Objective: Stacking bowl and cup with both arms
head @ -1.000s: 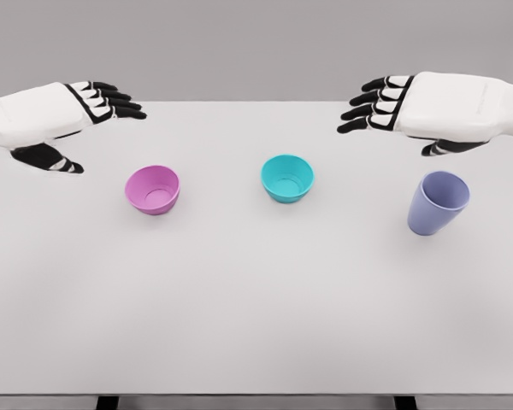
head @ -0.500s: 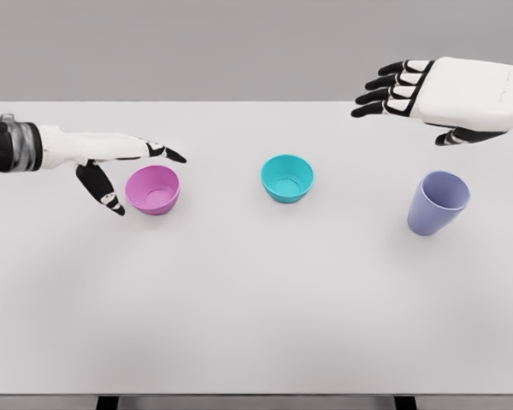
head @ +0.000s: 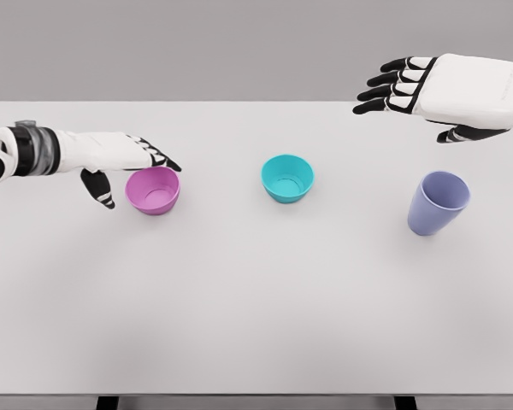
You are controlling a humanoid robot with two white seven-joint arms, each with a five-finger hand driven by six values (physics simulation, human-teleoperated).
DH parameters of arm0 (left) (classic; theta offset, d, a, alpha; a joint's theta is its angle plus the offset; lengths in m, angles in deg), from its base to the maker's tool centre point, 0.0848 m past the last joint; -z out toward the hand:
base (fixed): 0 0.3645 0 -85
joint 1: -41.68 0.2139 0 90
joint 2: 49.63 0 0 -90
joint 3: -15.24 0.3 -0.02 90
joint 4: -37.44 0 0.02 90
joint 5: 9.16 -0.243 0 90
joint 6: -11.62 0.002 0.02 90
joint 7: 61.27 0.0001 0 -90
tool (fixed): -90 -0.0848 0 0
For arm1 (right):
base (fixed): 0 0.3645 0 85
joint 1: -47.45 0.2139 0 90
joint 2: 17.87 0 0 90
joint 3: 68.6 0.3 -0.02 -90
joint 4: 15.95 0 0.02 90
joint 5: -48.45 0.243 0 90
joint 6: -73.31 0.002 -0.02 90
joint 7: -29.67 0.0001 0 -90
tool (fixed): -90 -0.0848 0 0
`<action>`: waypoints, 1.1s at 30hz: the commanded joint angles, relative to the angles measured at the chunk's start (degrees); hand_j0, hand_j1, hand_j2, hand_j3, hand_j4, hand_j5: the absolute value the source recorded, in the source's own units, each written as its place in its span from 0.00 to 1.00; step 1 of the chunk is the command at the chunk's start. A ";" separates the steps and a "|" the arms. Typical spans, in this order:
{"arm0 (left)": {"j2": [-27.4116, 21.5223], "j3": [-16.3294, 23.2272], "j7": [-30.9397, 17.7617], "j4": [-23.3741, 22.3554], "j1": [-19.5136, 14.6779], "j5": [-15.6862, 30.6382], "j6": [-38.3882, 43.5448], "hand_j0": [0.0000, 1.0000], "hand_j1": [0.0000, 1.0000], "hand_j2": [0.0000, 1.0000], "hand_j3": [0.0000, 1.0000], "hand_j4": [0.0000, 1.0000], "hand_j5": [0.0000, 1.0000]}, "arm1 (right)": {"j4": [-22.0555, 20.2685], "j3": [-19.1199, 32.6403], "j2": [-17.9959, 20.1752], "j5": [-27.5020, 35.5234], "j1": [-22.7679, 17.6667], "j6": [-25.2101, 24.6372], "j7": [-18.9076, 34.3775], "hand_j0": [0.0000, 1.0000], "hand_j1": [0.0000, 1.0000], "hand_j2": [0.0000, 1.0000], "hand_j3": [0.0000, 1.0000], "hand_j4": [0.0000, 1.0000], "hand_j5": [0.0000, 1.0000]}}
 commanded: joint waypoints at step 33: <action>4.51 -1.23 0.02 -2.28 2.29 -7.85 -0.83 1.00 1.00 1.00 1.00 1.00 1.00 | 0.00 -0.48 -0.14 0.22 -0.18 -0.16 -0.03 1.00 1.00 1.00 1.00 1.00 1.00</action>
